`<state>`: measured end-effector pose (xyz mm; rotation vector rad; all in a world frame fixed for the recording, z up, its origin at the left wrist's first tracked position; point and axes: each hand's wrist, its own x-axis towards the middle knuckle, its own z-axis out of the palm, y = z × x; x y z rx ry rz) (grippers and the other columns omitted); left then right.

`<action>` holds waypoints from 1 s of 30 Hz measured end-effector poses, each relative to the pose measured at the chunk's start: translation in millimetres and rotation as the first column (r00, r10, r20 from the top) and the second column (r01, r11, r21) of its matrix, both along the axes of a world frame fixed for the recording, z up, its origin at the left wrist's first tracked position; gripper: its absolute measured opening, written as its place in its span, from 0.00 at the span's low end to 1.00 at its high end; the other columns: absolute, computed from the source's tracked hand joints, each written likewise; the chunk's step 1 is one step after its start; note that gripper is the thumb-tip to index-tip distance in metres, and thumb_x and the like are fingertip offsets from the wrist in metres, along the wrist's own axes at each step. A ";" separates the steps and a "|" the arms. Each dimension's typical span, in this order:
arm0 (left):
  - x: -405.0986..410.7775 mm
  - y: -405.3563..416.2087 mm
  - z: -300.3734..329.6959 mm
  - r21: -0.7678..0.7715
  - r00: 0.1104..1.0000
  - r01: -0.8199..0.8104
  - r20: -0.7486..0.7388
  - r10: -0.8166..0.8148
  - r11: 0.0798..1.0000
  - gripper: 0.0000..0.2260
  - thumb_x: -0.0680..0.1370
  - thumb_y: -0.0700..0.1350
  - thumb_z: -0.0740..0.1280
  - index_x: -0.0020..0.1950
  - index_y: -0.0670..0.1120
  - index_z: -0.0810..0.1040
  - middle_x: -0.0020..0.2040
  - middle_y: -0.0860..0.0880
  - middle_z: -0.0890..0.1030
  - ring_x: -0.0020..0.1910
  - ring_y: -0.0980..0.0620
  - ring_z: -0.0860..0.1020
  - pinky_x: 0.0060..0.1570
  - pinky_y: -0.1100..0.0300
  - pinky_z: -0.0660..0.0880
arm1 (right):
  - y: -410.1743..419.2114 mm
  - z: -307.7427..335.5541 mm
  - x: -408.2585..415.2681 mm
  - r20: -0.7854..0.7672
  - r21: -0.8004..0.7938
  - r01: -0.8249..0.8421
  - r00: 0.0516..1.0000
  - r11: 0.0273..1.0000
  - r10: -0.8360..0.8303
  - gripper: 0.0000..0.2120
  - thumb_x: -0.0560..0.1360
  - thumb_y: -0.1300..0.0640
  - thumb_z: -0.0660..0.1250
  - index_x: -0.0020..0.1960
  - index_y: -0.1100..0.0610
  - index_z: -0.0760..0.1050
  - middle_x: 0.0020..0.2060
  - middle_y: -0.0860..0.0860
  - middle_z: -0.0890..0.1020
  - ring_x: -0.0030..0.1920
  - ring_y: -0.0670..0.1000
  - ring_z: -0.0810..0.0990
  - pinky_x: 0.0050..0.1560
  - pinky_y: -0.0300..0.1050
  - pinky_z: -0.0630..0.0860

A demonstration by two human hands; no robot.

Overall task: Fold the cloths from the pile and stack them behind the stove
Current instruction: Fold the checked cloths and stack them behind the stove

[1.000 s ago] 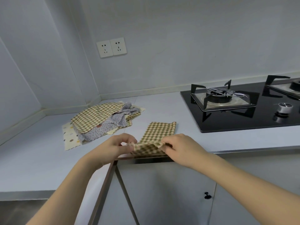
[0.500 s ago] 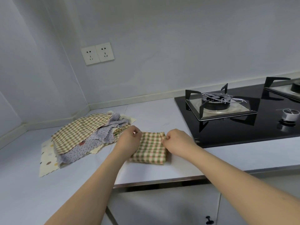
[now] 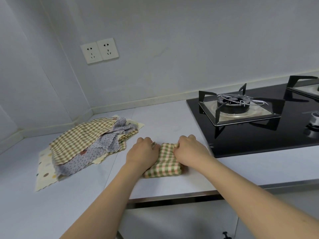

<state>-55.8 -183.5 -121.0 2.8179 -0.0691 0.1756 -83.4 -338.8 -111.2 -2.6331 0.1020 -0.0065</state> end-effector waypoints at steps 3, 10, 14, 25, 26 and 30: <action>-10.0 0.3 5.2 -0.238 0.998 -0.027 -0.063 0.012 0.971 0.13 0.81 0.55 0.57 0.54 0.46 0.70 0.53 0.47 0.75 0.49 0.47 0.75 0.52 0.50 0.74 | -3.2 -0.8 -3.2 0.030 0.298 -0.038 0.999 0.954 0.030 0.06 0.77 0.58 0.60 0.54 0.53 0.71 0.52 0.51 0.74 0.48 0.52 0.75 0.46 0.46 0.71; -57.4 10.7 29.8 -0.910 0.966 -0.219 -0.253 -0.054 0.352 0.16 0.78 0.55 0.67 0.59 0.45 0.78 0.52 0.48 0.84 0.51 0.48 0.82 0.53 0.51 0.78 | -3.7 28.4 -35.2 0.070 0.889 -0.075 0.997 0.451 0.027 0.19 0.76 0.63 0.66 0.61 0.44 0.69 0.57 0.55 0.77 0.54 0.54 0.78 0.48 0.44 0.74; -82.5 7.1 42.7 -0.968 0.993 -0.101 -0.111 -0.029 0.229 0.15 0.79 0.54 0.65 0.58 0.44 0.78 0.53 0.47 0.84 0.53 0.47 0.82 0.59 0.45 0.76 | 2.7 53.6 -54.1 0.064 0.932 -0.047 0.997 0.360 -0.035 0.19 0.79 0.60 0.64 0.67 0.48 0.66 0.56 0.52 0.77 0.51 0.50 0.79 0.42 0.41 0.72; -126.4 -7.6 79.9 -0.704 0.897 0.211 0.415 0.152 0.678 0.12 0.84 0.51 0.54 0.41 0.49 0.63 0.30 0.54 0.65 0.25 0.58 0.64 0.26 0.63 0.62 | 30.5 69.8 -94.9 0.335 0.528 -0.008 0.921 0.849 -0.200 0.16 0.83 0.47 0.47 0.51 0.57 0.66 0.37 0.48 0.74 0.36 0.49 0.74 0.32 0.45 0.66; -128.1 -7.9 79.5 -0.688 0.892 0.196 0.421 0.165 0.699 0.12 0.84 0.51 0.54 0.41 0.50 0.62 0.30 0.53 0.66 0.26 0.57 0.63 0.27 0.61 0.62 | 31.8 69.5 -96.3 0.399 0.484 -0.026 0.896 0.874 -0.194 0.15 0.83 0.47 0.47 0.49 0.56 0.65 0.36 0.48 0.73 0.35 0.50 0.75 0.31 0.45 0.65; -131.2 -9.4 79.2 -0.660 0.878 0.168 0.438 0.193 0.732 0.10 0.84 0.50 0.53 0.45 0.47 0.64 0.29 0.52 0.67 0.26 0.53 0.63 0.28 0.57 0.61 | 31.0 68.6 -100.5 0.511 0.396 -0.075 0.846 0.915 -0.152 0.13 0.83 0.49 0.47 0.48 0.56 0.63 0.33 0.48 0.72 0.32 0.50 0.72 0.29 0.46 0.62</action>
